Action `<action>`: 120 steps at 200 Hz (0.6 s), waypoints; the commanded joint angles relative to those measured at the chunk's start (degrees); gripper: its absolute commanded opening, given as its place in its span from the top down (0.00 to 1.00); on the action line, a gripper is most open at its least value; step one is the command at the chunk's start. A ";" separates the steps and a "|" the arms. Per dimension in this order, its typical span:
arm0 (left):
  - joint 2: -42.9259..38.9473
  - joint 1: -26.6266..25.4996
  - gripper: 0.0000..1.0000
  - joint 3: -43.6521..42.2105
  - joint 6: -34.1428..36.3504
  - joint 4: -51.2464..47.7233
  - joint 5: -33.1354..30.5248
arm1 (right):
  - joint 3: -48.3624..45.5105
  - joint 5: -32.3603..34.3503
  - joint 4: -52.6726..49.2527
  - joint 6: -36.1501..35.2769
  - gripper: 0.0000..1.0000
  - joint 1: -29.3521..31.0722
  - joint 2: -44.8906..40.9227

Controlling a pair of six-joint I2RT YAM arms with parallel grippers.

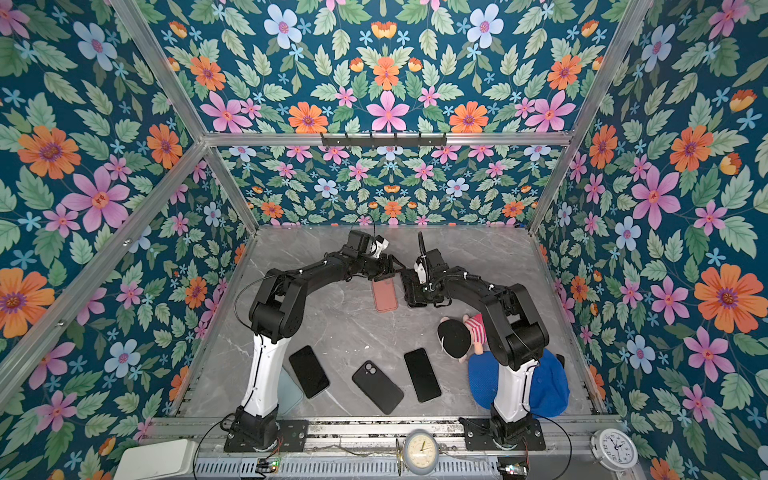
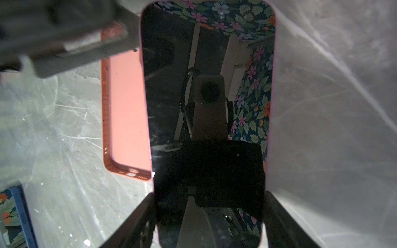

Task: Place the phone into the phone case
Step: 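Lower the right gripper and grasp the purple-edged black phone by its end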

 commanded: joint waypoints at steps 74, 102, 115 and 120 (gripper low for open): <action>1.61 -0.38 0.63 0.81 0.52 3.14 3.60 | 0.34 -1.12 1.91 -0.66 0.54 0.84 -1.48; 1.39 -0.31 0.73 -0.23 -0.31 4.58 4.22 | 0.69 -1.10 1.41 -0.97 0.54 0.87 -1.16; 1.08 -0.31 0.76 -1.05 -0.71 5.49 4.48 | 0.68 -1.12 1.39 -1.10 0.54 0.94 -1.14; 0.95 -0.31 0.78 -1.20 -0.71 5.69 4.52 | 0.65 -1.12 1.30 -1.06 0.54 0.96 -1.17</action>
